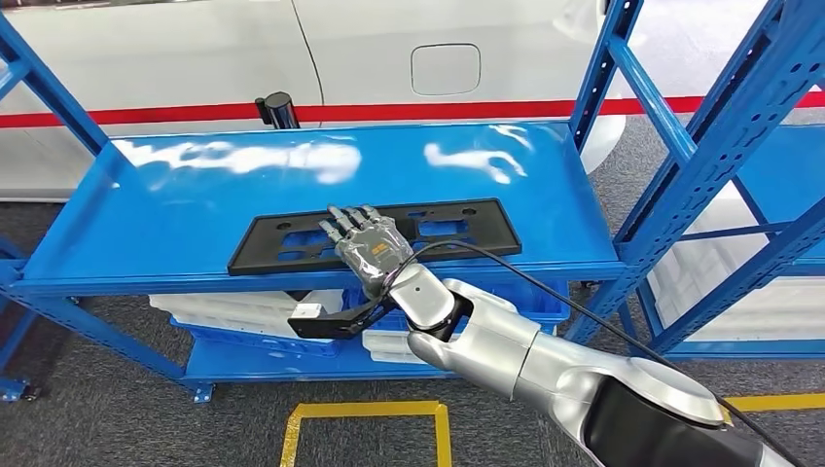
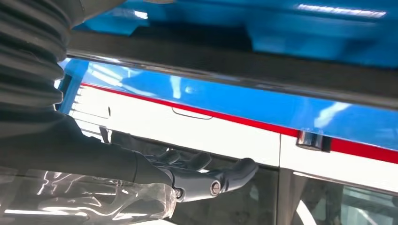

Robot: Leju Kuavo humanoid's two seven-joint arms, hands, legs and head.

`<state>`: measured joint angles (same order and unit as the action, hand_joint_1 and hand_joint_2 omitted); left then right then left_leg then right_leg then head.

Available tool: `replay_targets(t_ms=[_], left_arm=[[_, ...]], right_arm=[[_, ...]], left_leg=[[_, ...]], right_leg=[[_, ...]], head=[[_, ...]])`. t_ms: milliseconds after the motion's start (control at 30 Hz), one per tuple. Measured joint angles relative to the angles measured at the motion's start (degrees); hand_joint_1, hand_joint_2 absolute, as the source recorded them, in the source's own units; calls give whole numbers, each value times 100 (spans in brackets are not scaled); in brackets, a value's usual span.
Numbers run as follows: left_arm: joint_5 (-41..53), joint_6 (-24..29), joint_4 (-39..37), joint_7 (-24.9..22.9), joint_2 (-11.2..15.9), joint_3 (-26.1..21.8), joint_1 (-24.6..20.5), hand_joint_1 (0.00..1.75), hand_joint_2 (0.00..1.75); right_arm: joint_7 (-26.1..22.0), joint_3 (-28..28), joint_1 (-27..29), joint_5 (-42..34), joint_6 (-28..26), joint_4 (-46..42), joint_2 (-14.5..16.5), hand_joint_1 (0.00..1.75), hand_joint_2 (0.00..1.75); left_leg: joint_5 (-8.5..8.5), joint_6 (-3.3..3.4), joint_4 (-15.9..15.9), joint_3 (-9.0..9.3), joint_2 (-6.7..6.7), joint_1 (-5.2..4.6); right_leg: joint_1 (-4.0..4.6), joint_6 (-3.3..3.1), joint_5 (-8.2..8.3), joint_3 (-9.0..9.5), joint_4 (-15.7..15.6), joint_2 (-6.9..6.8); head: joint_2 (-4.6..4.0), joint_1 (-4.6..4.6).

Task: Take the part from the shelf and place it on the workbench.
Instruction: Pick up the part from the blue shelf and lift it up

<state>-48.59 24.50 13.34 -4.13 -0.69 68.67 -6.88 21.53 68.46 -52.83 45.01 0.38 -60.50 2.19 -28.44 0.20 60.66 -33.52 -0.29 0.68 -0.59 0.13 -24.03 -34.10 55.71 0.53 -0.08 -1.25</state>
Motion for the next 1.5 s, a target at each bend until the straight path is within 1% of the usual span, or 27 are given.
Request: replay_targets(t_ms=[67, 100, 133, 167, 233, 267, 300, 400, 467, 500, 567, 600, 633, 667, 700, 733, 767, 800, 833, 933, 1100, 1167, 1200, 1233, 1300, 1333, 1500], left_arm=[[0, 0, 0, 0, -1, 1, 5, 0, 0], [-1, 0, 0, 0, -1, 1, 13, 0, 0], [-1, 0, 0, 0, -1, 1, 20, 0, 0], [-1, 0, -1, 0, 0, 2, 24, 0, 0], [-1, 0, -1, -1, 2, 3, 24, 0, 0], [-1, 0, -1, -2, 3, 3, 20, 0, 0], [0, 0, -1, -3, 3, 3, 16, 0, 0], [-1, 0, -1, -6, 2, 3, 20, 0, 0], [-2, 1, -1, -7, 2, 3, 18, 0, 0], [-2, 2, -1, -7, 2, 3, 13, 0, 0], [-1, 2, -1, 3, -1, 3, 7, 0, 0], [0, 1, -1, 13, -2, 3, 12, 0, 0], [1, 1, -1, 23, -3, 3, 17, 0, 0], [1, 0, -1, 31, -3, 3, 23, 0, 0], [0, 0, -1, 32, -3, 3, 24, 0, 0], [-3, -1, -1, 31, -3, 3, 23, 0, 0], [-6, -3, -1, 31, -3, 3, 16, 0, 0], [-11, -6, -1, 31, -3, 3, 9, 0, 0], [-17, -10, -1, 31, -2, 3, 5, 0, 0], [-38, -21, -1, 31, 2, 3, 10, 0, 0], [-54, -35, -1, 31, 0, 3, 3, 0, 0], [-66, -35, -1, 31, -1, 3, 3, 0, 0], [-68, -35, -1, 31, -1, 3, 3, 0, 0], [-68, -35, -1, 31, 0, 3, 3, 0, 0], [-79, -35, -1, 32, 1, 3, 3, 0, 0], [-87, -35, -1, 34, 2, 3, 3, 0, 0], [-120, -35, -1, 39, 1, 3, 6, 0, 0]], right_arm=[[23, 0, 8, -32, 37, 11, -5, 0, 175], [32, 0, 20, -46, 51, 19, -10, 0, 175], [40, 0, 32, -59, 64, 28, -15, 0, 175], [45, 0, 39, -66, 74, 38, -19, 0, 175], [50, 0, 38, -84, 87, 56, -25, 0, 175], [55, 0, 32, -97, 98, 65, -28, 0, 175], [60, 0, 27, -112, 115, 74, -33, 0, 175], [81, -1, 20, -167, 169, 105, -52, 0, 175], [96, -4, 4, -182, 191, 117, -66, 0, 175], [102, -5, -1, -187, 201, 121, -74, 0, 175], [112, -5, 12, -209, 231, 137, -99, 0, 175], [118, -4, 29, -225, 246, 149, -117, 0, 175], [125, -4, 42, -240, 260, 159, -134, 0, 175], [133, -4, 50, -254, 271, 166, -150, 0, 175], [138, -4, 51, -264, 275, 170, -161, 0, 175], [142, -4, 48, -273, 278, 171, -168, 0, 175], [145, -4, 42, -281, 281, 171, -173, 0, 175], [148, -4, 36, -288, 287, 172, -176, 0, 175], [152, -4, 33, -293, 296, 172, -181, 0, 175], [195, -5, 26, -374, 368, 173, -190, 0, 175], [411, -7, -27, -604, 636, 204, -193, 0, 175], [500, -7, -55, -661, 720, 244, -194, 20, 175], [528, -7, -68, -683, 745, 268, -195, 45, 175], [551, -7, -78, -702, 768, 290, -195, 89, 175], [595, -7, -91, -769, 830, 334, -197, 156, 175], [618, -7, -94, -802, 860, 359, -198, 175, 175], [691, -7, -117, -892, 909, 456, -208, 175, 175]], left_leg=[[-270, -43, 819, -473, 2, 10], [-308, -54, 1097, -667, 2, 13], [-231, -55, 1161, -762, 2, 14], [-45, -48, 981, -735, 2, 14], [465, -3, 164, -437, 1, 8], [624, 27, -208, -283, 0, -8], [699, 58, -440, -186, -1, -25], [653, 144, -557, -119, -4, -50], [633, 209, -596, -54, -5, -29], [618, 241, -612, -17, -6, -18], [575, 294, -612, 34, -7, -22], [555, 303, -611, 60, -10, -23], [532, 304, -610, 89, -14, -23], [507, 295, -608, 127, -21, -22], [476, 282, -608, 173, -28, -21], [441, 262, -607, 218, -33, -22], [404, 235, -602, 253, -37, -36], [374, 209, -599, 275, -39, -47], [349, 207, -593, 282, -39, -62], [329, 260, -600, 290, -28, -73], [343, 233, -665, 324, -22, -66], [348, 196, -681, 330, -23, -63], [349, 178, -685, 331, -23, -61], [350, 163, -687, 332, -23, -60], [352, 137, -689, 333, -22, -59], [352, 127, -690, 333, -22, -59], [357, 114, -688, 332, -23, -67]], right_leg=[[0, -29, -40, 30, 1, 1], [1, -31, -63, 51, 1, 5], [2, -28, -91, 85, 1, 10], [1, -22, -124, 129, 1, 18], [3, 6, -197, 232, -2, 28], [13, 31, -229, 263, -1, 35], [21, 58, -252, 278, -3, 38], [24, 147, -302, 300, -28, 41], [18, 204, -418, 249, 159, 25], [15, 224, -546, 115, 447, 18], [11, 245, -834, -337, 1260, 11], [8, 252, -902, -552, 1584, 10], [4, 257, -855, -676, 1701, 9], [-1, 258, -699, -688, 1592, 5], [-5, 253, -456, -584, 1265, 1], [-6, 241, -201, -421, 826, -7], [0, 222, -19, -259, 438, -13], [6, 200, 86, -142, 164, -15], [9, 183, 116, -88, 31, -15], [18, 168, 117, -84, 5, 3], [36, 126, 94, -83, 5, 12], [40, 117, 90, -82, 6, 12], [41, 114, 89, -82, 7, 11], [43, 110, 88, -81, 7, 11], [44, 104, 90, -80, 8, 11], [44, 101, 91, -79, 8, 11], [36, 91, 101, -75, 8, 9]], head=[[-1, -7], [-1, -8], [-1, -8], [-1, -8], [-1, -8], [-1, -8], [-1, -9], [0, -10], [0, -8], [0, -6], [-1, -4], [-1, -4], [-1, -4], [-1, -3], [-1, -3], [-1, -3], [-1, -4], [-1, -6], [-1, -7], [-1, -10], [-1, -11], [-1, -11], [-1, -11], [-1, -11], [-1, -11], [-1, -11], [-1, -11]])
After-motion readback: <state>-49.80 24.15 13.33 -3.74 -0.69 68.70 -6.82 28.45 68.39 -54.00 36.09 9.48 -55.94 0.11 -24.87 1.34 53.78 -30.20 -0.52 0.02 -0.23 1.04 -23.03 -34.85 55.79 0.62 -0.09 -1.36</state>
